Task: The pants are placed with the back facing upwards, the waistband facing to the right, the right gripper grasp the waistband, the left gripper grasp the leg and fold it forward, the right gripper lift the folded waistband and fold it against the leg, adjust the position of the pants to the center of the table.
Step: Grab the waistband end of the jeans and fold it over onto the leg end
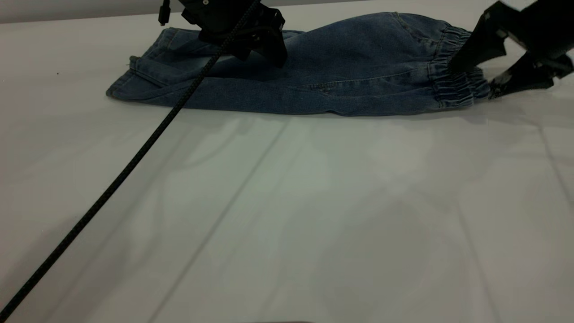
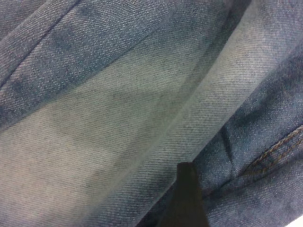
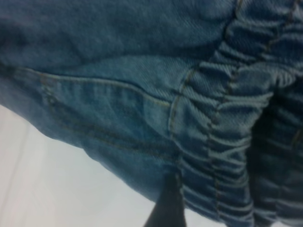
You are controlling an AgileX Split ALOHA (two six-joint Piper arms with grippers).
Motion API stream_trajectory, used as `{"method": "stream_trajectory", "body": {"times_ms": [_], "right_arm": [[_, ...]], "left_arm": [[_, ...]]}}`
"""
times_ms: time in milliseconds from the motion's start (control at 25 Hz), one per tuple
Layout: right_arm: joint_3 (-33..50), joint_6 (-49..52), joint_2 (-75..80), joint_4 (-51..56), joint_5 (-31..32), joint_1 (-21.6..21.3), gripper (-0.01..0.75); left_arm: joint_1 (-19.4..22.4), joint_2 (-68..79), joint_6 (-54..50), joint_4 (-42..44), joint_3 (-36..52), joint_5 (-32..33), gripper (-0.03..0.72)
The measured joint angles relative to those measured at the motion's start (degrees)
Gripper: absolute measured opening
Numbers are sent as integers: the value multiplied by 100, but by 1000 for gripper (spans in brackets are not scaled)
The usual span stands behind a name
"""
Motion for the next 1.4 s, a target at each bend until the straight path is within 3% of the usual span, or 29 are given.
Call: {"method": "stream_trajectory", "body": {"times_ms": [440,560,840,1080,1400], "right_arm": [[-6,-692,141,763,-257,339,563],[-11,-597,195,837,-597,435,490],[-22,-630,260,977,-742,592,328],[-22,-536,270,977,-651,592,56],[-22,-464,-59,961,163,459,20]], "left_arm": [[0,0,0,-11,0,-18,548],[-13,9,0,-30,0,-26,548],[-247,321,0,-58,0,-211,548],[-422,401,0,-71,0,-403,548],[-458,449,0,-83,-5,-855,548]]}}
